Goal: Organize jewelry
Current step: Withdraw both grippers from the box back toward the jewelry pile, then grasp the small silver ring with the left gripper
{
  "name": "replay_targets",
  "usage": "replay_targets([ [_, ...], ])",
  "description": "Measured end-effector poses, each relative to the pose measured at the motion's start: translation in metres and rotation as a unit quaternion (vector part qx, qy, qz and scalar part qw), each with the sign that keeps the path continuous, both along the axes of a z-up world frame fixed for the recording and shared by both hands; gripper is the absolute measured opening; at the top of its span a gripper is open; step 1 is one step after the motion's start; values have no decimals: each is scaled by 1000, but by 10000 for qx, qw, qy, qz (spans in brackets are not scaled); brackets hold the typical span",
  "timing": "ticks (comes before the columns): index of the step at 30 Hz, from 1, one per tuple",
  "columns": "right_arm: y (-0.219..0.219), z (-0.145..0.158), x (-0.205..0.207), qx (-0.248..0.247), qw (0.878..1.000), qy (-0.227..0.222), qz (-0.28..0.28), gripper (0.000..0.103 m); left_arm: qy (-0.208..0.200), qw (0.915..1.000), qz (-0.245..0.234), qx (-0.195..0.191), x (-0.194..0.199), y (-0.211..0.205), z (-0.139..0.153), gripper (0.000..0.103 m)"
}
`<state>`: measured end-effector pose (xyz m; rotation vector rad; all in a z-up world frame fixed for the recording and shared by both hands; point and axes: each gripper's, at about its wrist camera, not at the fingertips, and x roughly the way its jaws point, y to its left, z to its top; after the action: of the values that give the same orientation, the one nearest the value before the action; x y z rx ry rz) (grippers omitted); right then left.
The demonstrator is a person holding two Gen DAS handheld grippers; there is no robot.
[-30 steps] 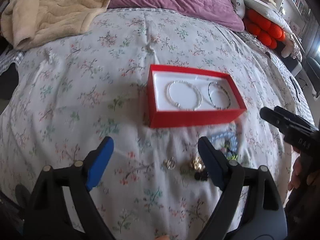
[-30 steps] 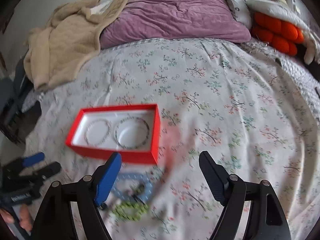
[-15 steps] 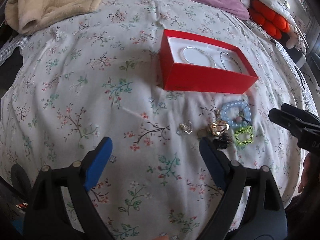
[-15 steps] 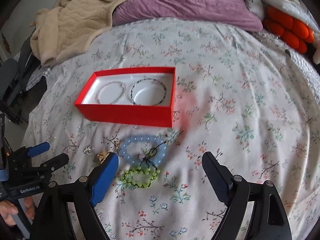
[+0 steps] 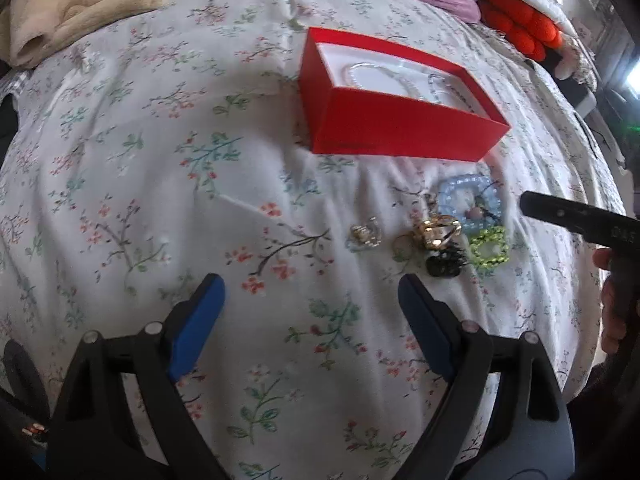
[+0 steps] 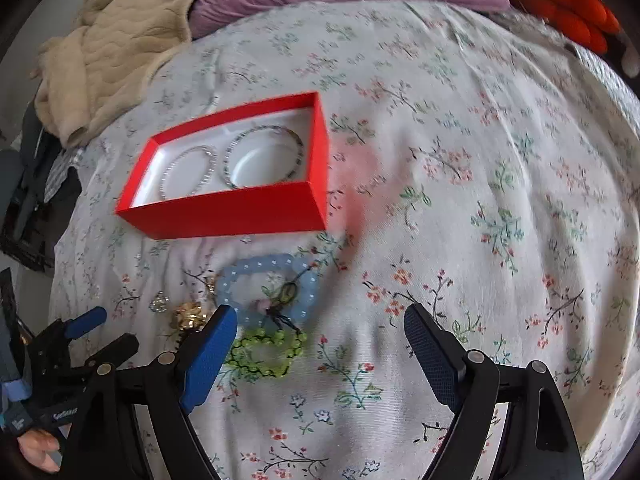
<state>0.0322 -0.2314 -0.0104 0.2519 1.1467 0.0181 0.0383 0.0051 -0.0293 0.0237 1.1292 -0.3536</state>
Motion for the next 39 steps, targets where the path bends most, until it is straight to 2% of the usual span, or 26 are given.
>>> replay_targets([
  [5,-6,-9,1,82,9999,142,-46,87,-38,9998,-145,-159,2,-3,-1,87],
  [10,-6,-15,2,189,9996,206,6,87,-112,9987,-410,-284,4,-7,-5,78],
  [15,-5,-22,4,392,9988,274,47,87,-213,9964,-730,-378,9,-13,-6,53],
  [18,-3,-23,5,453,9986,269,64,87,-182,9949,-892,-427,13,-19,-8,44],
  [21,-4,-22,6,550,9981,248,75,85,-225,9944,-991,-275,16,-27,-11,36],
  [25,-4,-23,8,574,9980,249,70,72,-209,9941,-1040,-208,20,-30,-13,25],
  [28,-3,-24,11,567,9980,258,99,67,-217,9937,-1092,-120,20,-33,-14,21],
  [30,-3,-24,13,564,9980,253,116,64,-231,9936,-1107,-70,20,-34,-14,13],
  [39,0,-23,17,588,9979,224,166,54,-281,9933,-1121,-98,17,-27,-8,11],
])
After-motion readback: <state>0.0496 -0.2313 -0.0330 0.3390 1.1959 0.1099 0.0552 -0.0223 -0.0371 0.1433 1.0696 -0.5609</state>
